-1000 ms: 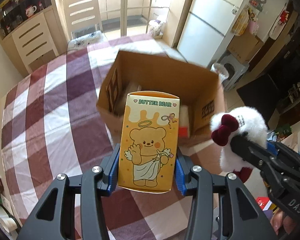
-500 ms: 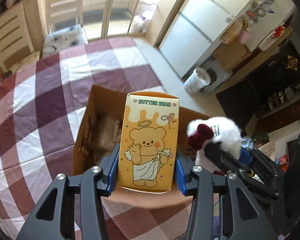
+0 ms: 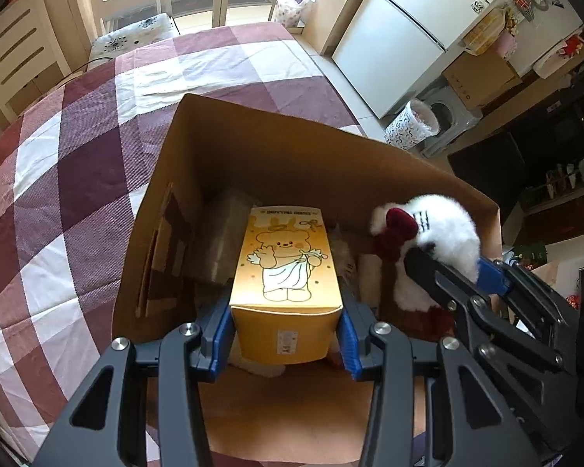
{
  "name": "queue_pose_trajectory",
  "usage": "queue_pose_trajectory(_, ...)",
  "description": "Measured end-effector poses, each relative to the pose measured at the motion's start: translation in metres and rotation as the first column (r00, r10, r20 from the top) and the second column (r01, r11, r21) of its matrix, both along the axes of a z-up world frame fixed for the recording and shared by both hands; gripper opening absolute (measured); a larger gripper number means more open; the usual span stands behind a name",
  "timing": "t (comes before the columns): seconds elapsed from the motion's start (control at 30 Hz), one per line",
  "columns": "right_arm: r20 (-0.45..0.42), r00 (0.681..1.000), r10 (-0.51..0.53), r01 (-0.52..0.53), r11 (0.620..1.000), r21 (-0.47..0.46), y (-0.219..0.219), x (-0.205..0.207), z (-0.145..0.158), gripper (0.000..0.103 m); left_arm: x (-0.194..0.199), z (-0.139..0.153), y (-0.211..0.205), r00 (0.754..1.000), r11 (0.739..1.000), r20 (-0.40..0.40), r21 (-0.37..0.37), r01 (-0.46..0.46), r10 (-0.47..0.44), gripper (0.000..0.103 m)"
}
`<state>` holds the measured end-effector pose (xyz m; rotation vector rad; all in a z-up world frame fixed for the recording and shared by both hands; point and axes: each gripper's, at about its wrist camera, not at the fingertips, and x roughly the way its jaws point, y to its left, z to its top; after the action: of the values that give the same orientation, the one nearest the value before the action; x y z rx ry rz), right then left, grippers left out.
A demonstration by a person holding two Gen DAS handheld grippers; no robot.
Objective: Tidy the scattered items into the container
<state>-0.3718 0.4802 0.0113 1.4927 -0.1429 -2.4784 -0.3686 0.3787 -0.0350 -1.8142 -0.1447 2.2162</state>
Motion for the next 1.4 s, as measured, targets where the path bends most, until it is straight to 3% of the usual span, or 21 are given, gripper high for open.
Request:
queue_pose_trajectory(0.27,0.051,0.999,-0.003,0.005,1.0,-0.027,-0.001,-0.005,0.001,0.042,0.003,0.007,-0.005,1.0,1.0,-0.013,-0.009,0.005,-0.005,0.047)
queue_pose_trajectory(0.4,0.099,0.995,-0.016,0.024,0.997,-0.075,0.004,-0.006,0.008,0.045,0.008,0.024,-0.009,0.998,0.999,-0.066,-0.032,-0.001,-0.001,0.062)
queue_pose_trajectory(0.53,0.142,0.989,-0.042,0.056,0.993,-0.1,0.01,-0.005,0.019,0.045,0.012,0.043,-0.018,0.995,1.0,-0.103,-0.015,-0.017,0.015,0.067)
queue_pose_trajectory(0.63,0.13,0.991,-0.042,0.061,0.988,-0.143,0.014,-0.001,0.034,0.045,0.017,0.057,-0.025,0.991,0.999,-0.13,-0.015,-0.031,0.029,0.069)
queue_pose_trajectory(0.83,0.064,0.997,-0.039,0.047,0.99,-0.134,0.014,0.017,0.075,0.045,0.041,0.087,-0.046,0.981,0.997,-0.18,-0.017,-0.074,0.069,0.072)
queue_pose_trajectory(0.97,0.045,0.998,-0.047,0.052,0.992,-0.115,0.014,0.037,0.091,0.046,0.069,0.102,-0.056,0.972,0.995,-0.219,-0.033,-0.093,0.084,0.083)
queue_pose_trajectory(1.07,0.064,0.996,-0.061,0.067,0.993,-0.102,0.013,0.057,0.089,0.046,0.093,0.102,-0.06,0.971,0.994,-0.222,-0.049,-0.096,0.083,0.089)
queue_pose_trajectory(1.4,0.151,0.986,-0.072,0.076,0.997,-0.019,0.0,0.124,0.045,0.046,0.144,0.073,-0.061,0.982,0.988,-0.147,-0.083,-0.131,0.118,0.089)
